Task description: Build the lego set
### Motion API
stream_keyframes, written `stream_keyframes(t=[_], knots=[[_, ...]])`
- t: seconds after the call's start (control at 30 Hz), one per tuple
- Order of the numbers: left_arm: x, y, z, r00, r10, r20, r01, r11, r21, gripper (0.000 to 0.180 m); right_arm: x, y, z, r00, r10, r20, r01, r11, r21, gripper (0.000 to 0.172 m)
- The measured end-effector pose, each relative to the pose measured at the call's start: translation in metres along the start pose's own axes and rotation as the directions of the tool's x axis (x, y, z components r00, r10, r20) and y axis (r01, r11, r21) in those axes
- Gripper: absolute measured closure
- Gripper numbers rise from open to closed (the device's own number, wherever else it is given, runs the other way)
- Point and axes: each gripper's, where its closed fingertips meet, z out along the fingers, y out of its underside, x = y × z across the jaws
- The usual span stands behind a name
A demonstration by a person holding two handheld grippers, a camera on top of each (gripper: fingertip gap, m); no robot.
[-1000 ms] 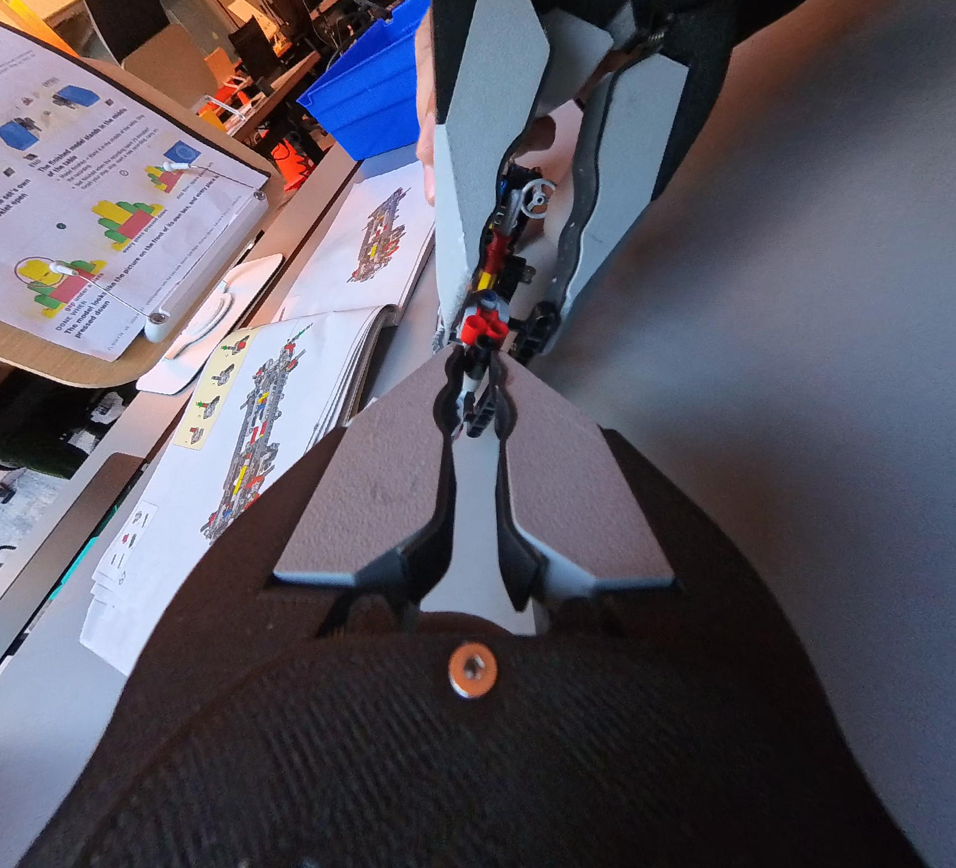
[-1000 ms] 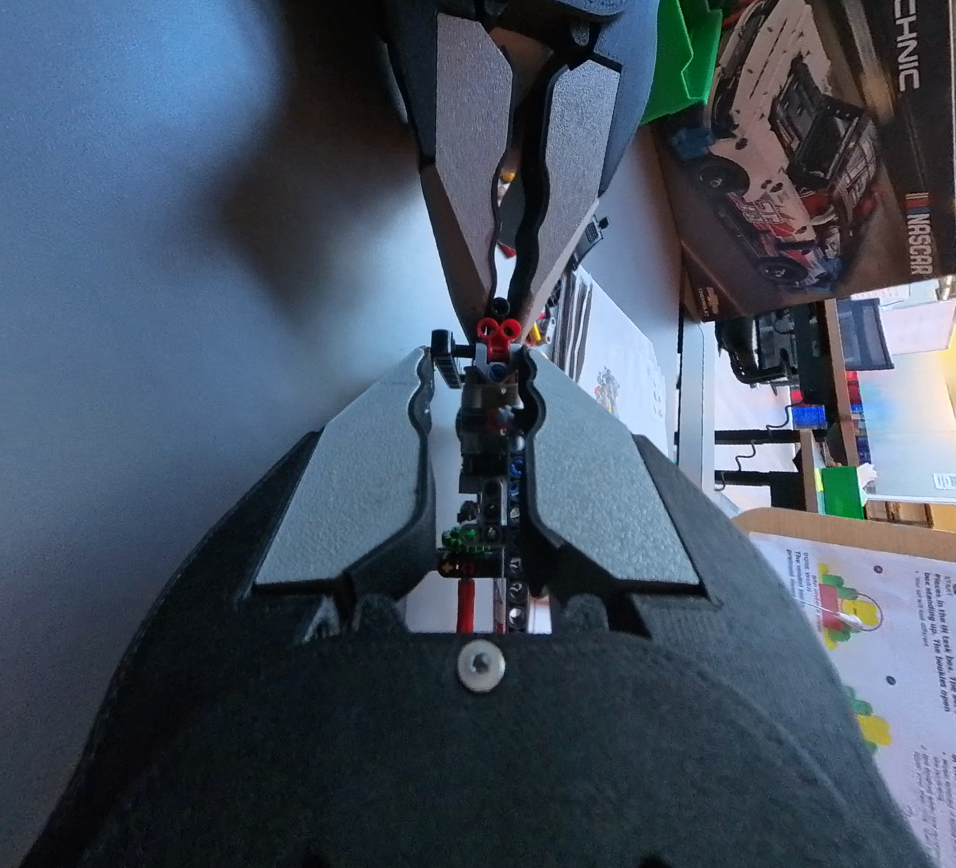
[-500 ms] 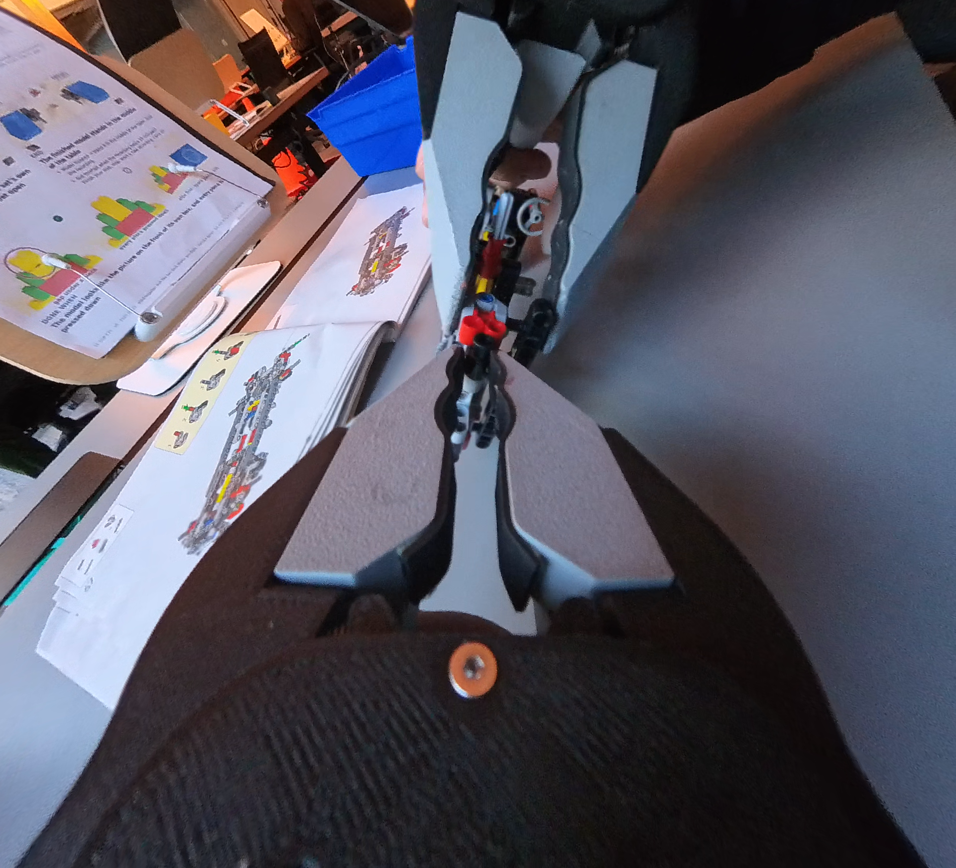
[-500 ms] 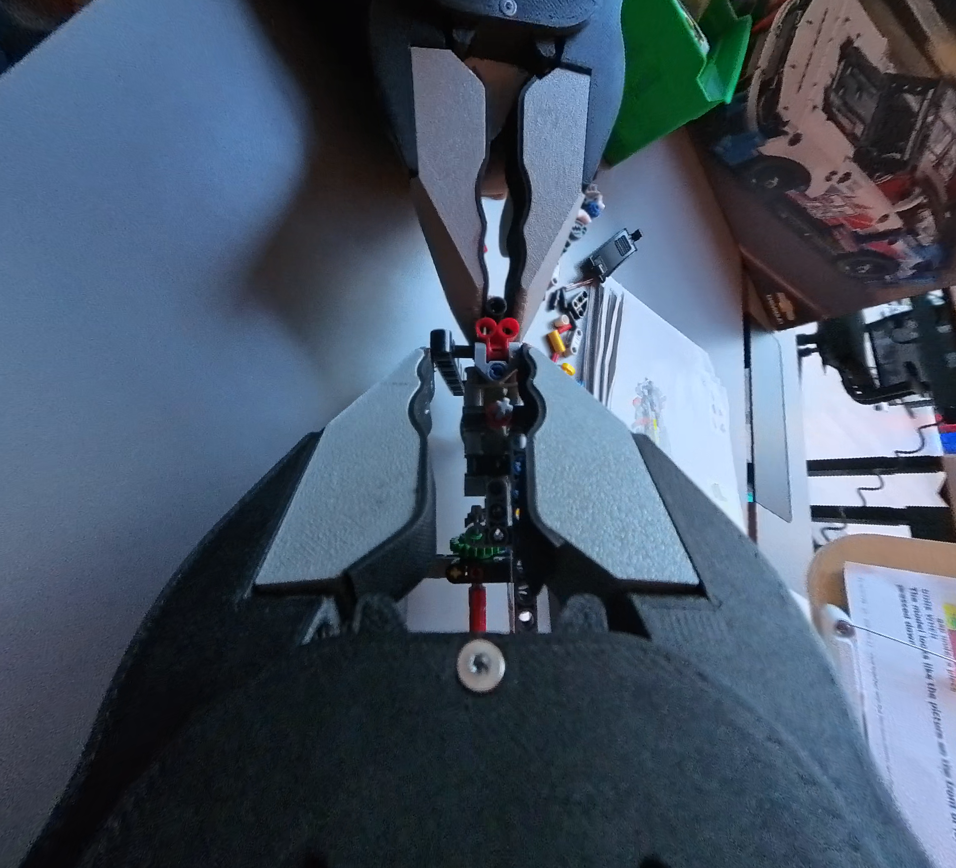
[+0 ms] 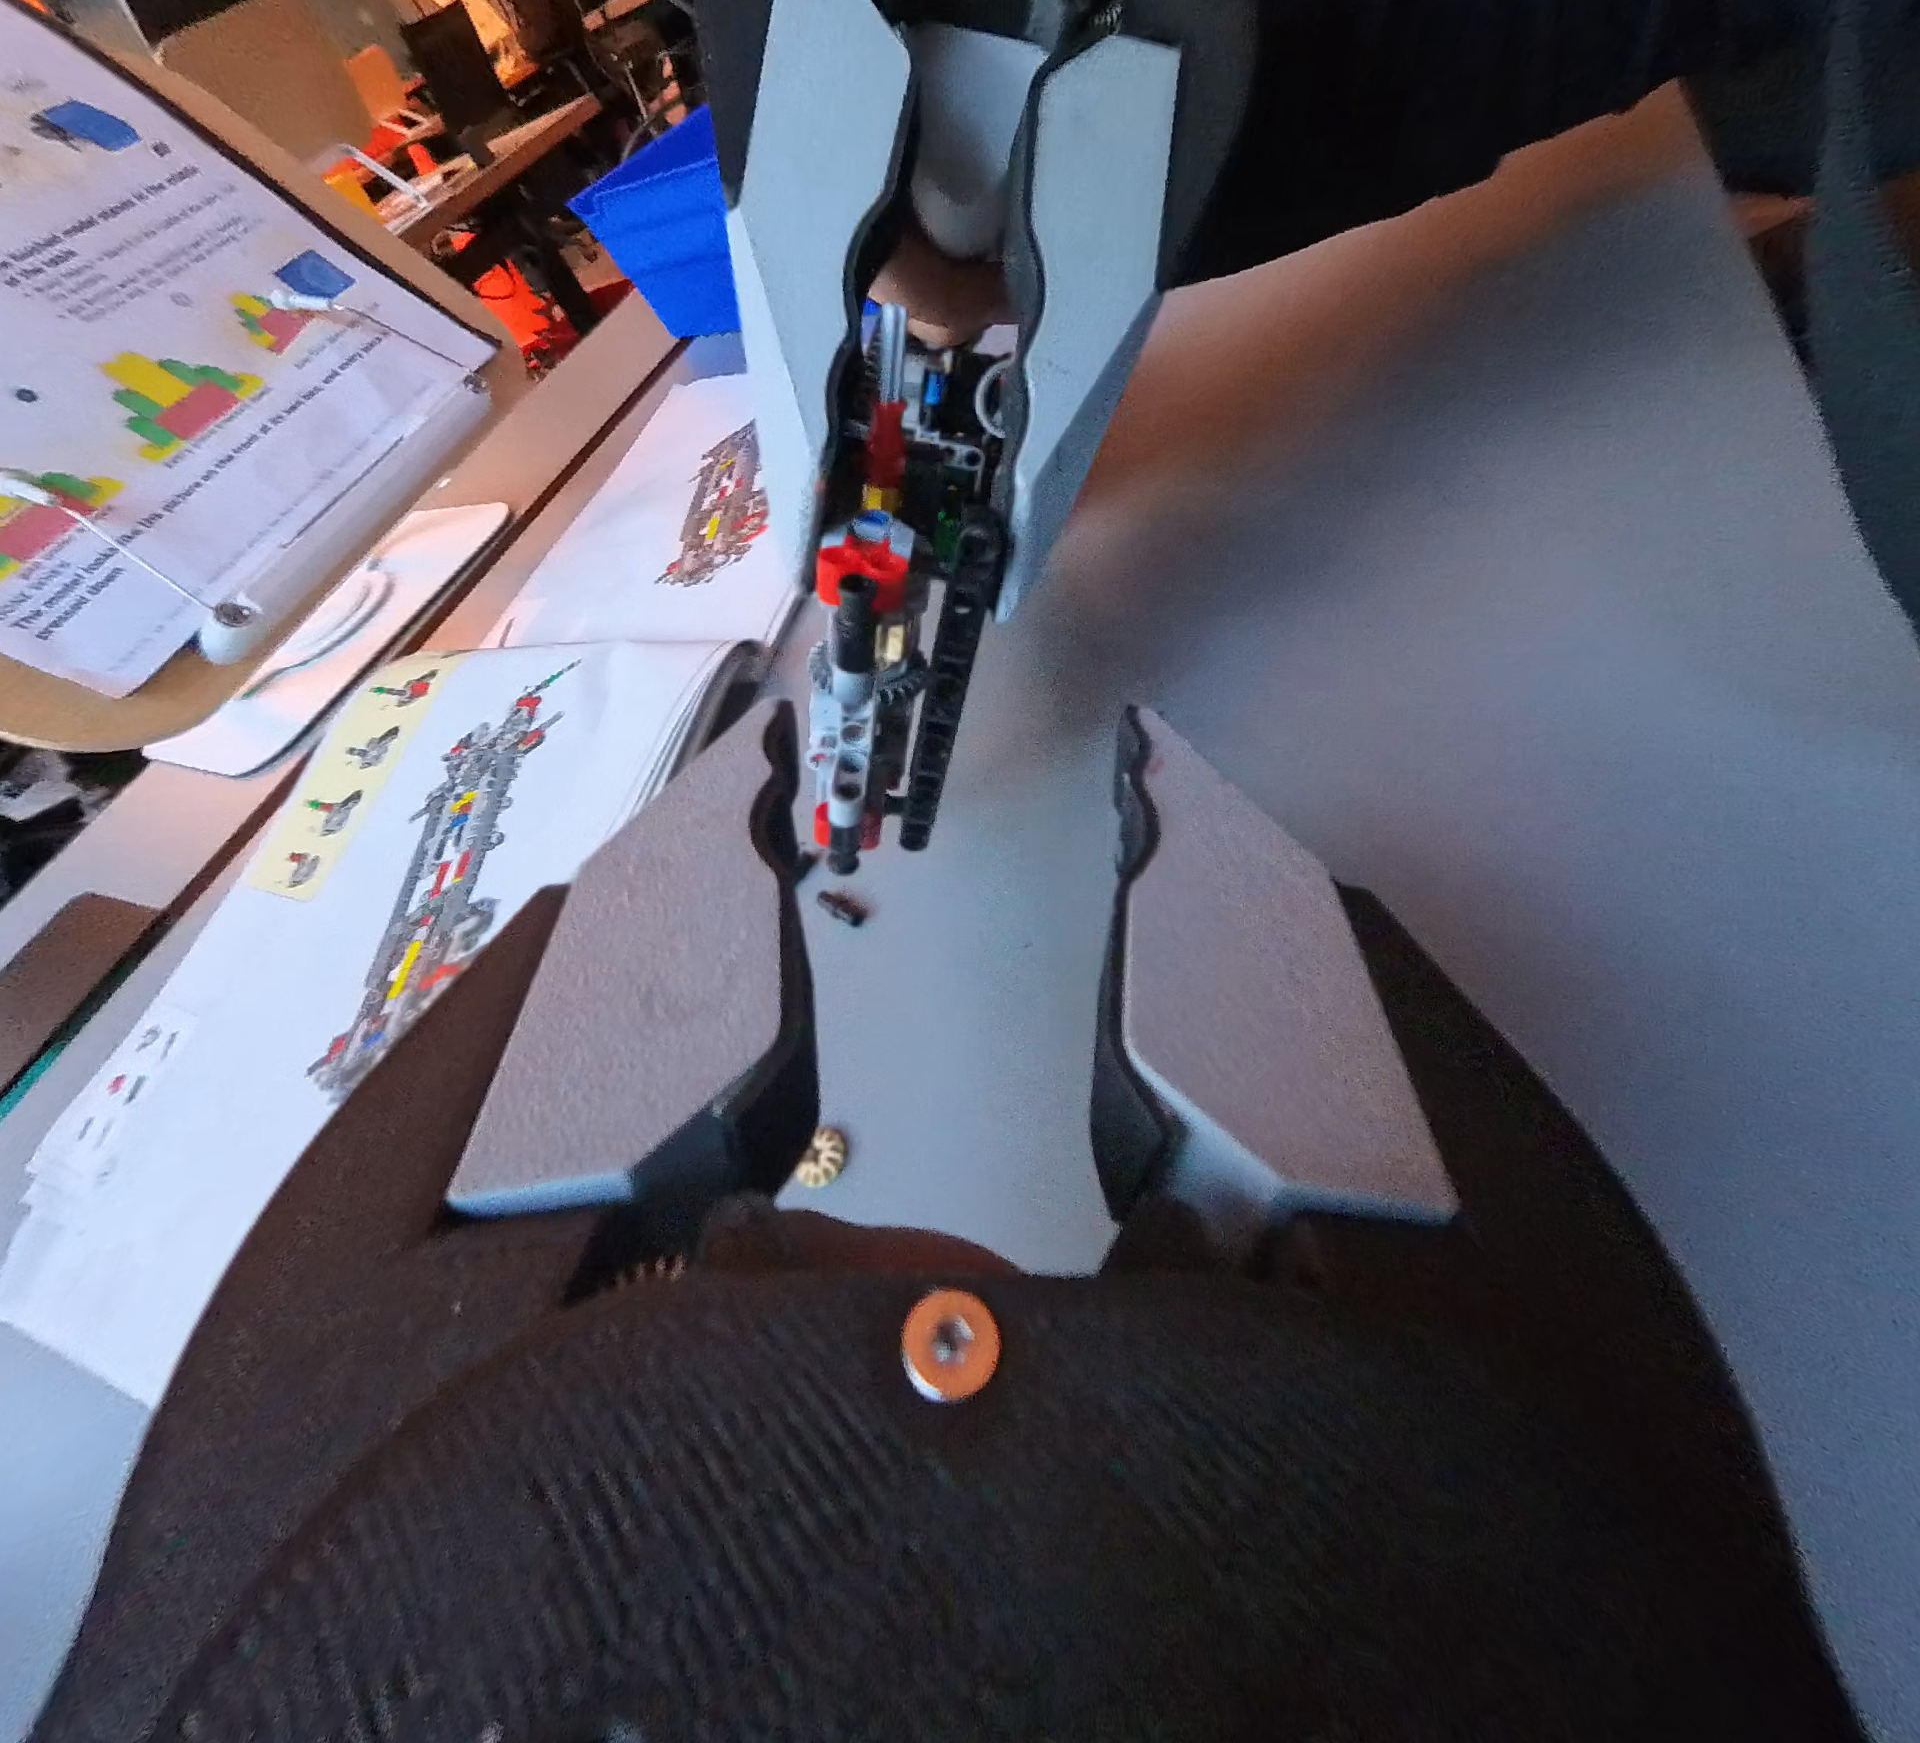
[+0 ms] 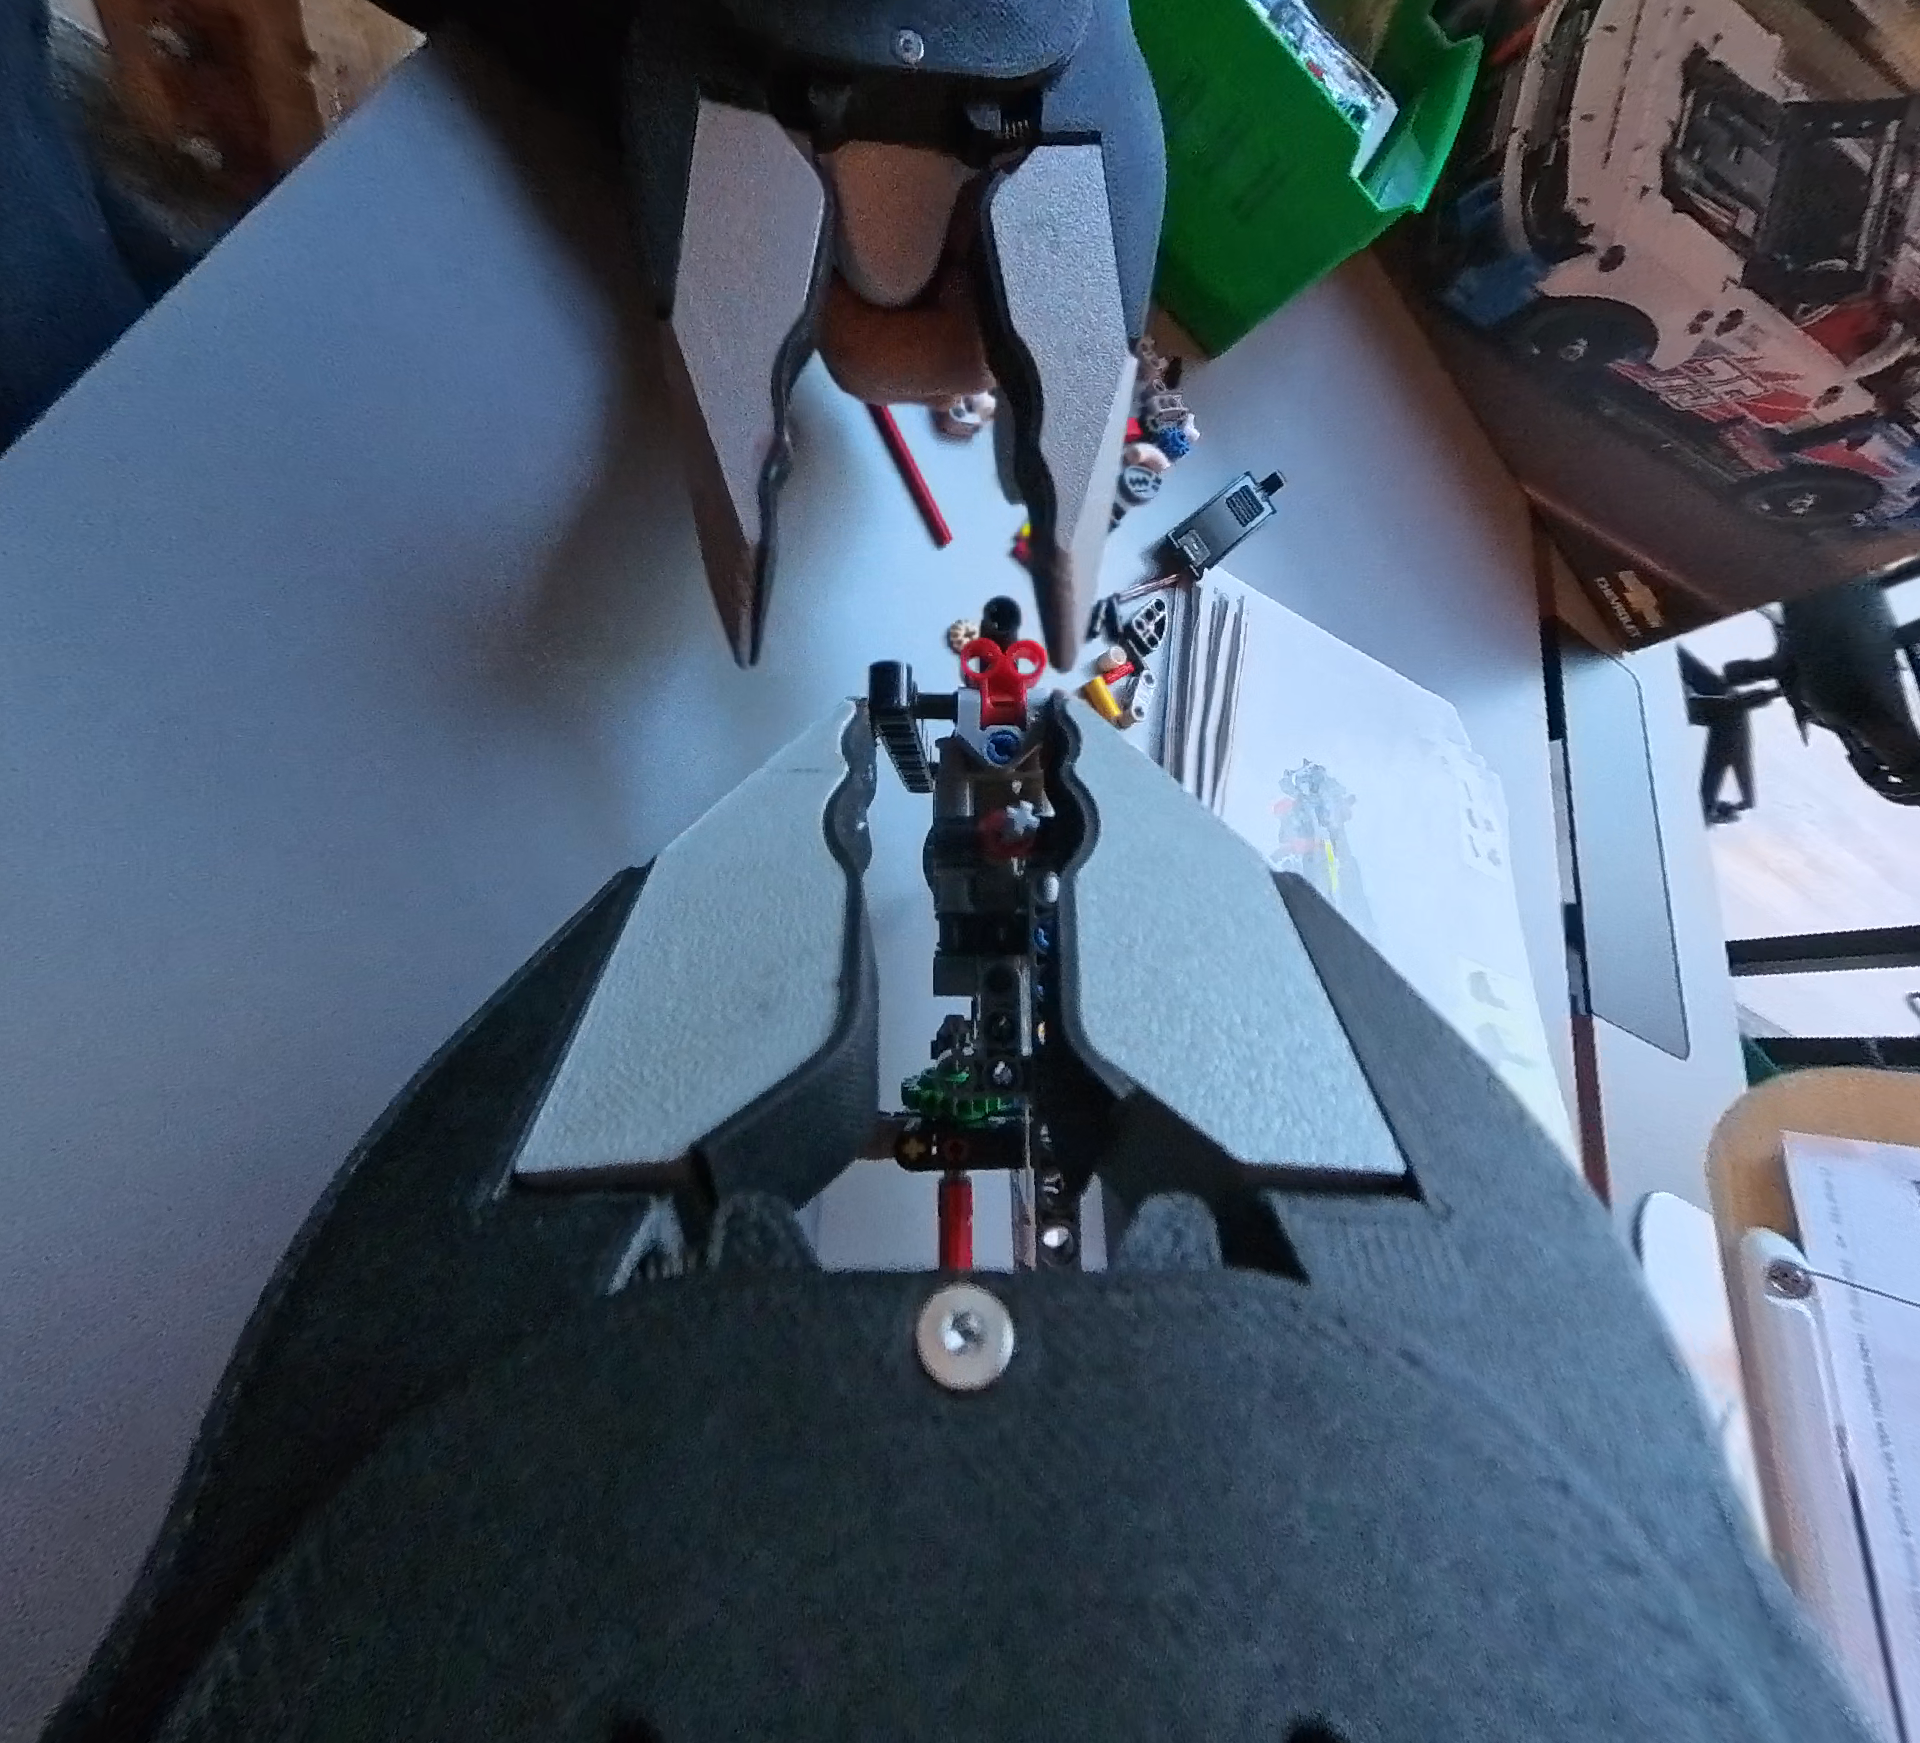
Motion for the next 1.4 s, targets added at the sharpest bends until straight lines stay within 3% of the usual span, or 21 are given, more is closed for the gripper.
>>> stream_keyframes(t=[0.07,0.27,0.37,0.67,0.87,1.03,1.23,1.4], knots=[[-0.006,0.001,0.005,0.999,0.03,0.04,-0.028,0.999,-0.027,0.12,-0.001,-0.003,0.0,1.0,0.011,0.019,-0.011,1.0,0.007,0.142],[-0.005,-0.004,0.015,0.998,0.054,0.025,-0.053,0.997,-0.051,0.15,-0.008,-0.003,0.005,0.997,0.024,0.072,-0.023,1.0,-0.017,0.142],[0.0,0.005,0.019,0.998,0.056,0.007,-0.055,0.993,-0.101,0.152,-0.013,0.005,0.009,0.997,0.0,0.083,0.007,0.996,-0.084,0.142],[0.006,0.003,0.018,0.999,-0.035,-0.024,0.033,0.996,-0.088,0.155,-0.019,0.002,0.007,0.99,-0.04,0.135,0.052,0.995,-0.084,0.143],[0.011,0.0,0.017,0.986,-0.148,-0.074,0.143,0.987,-0.071,0.157,-0.021,-0.001,0.006,0.981,-0.004,0.193,0.021,0.996,-0.086,0.144],[0.009,-0.001,0.019,0.979,-0.198,-0.04,0.195,0.979,-0.061,0.157,-0.02,0.001,0.004,0.979,0.043,0.197,-0.025,0.995,-0.094,0.143],[0.009,0.002,0.021,0.984,-0.175,0.021,0.176,0.984,-0.024,0.155,-0.021,0.002,0.006,0.994,0.038,0.106,-0.033,0.998,-0.049,0.141],[0.011,0.004,0.024,0.984,-0.178,0.03,0.179,0.983,-0.041,0.154,-0.026,0.007,0.012,0.998,-0.047,0.033,0.05,0.992,-0.117,0.128]])
